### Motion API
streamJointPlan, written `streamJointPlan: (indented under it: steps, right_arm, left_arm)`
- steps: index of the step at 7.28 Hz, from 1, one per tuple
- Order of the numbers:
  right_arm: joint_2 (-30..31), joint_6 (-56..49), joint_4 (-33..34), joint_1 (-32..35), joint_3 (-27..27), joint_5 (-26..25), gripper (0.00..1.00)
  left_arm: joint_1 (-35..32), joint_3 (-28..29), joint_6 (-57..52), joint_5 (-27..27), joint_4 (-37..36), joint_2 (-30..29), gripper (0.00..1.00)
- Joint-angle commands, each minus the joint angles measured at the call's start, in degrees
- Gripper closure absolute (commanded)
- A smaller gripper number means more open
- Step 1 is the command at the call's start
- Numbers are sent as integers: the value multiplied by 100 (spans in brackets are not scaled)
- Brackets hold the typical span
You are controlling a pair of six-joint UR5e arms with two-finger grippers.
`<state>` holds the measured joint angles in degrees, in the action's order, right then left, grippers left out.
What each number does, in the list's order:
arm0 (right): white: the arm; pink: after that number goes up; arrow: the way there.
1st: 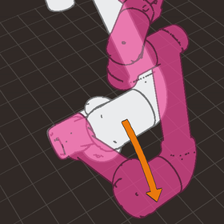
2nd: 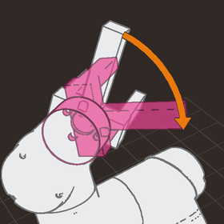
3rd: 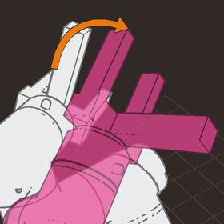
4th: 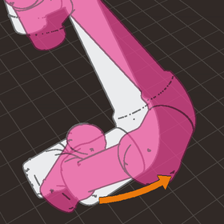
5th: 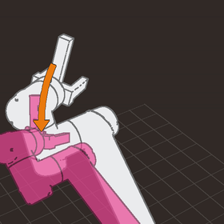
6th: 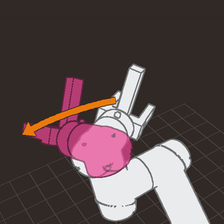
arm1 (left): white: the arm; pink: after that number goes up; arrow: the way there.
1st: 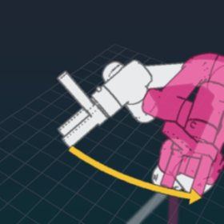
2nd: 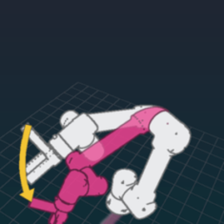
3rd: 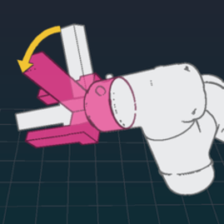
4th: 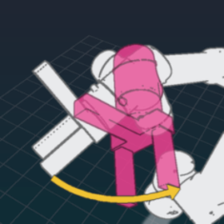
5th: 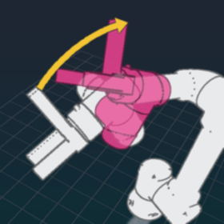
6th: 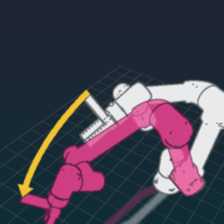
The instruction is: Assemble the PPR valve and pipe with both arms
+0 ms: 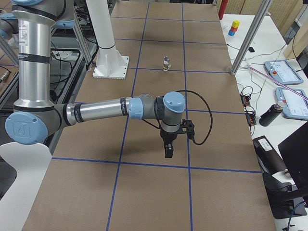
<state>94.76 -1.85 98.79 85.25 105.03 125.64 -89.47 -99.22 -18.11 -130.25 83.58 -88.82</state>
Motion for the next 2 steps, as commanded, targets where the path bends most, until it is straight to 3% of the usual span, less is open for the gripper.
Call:
streamJointPlan:
  steps: [1, 2]
  right_arm:
    - [-1, 9, 0, 0, 0, 5, 0]
    - [-1, 9, 0, 0, 0, 5, 0]
  left_arm:
    - [0, 0, -9, 0, 0, -21, 0]
    - [0, 0, 0, 0, 0, -21, 0]
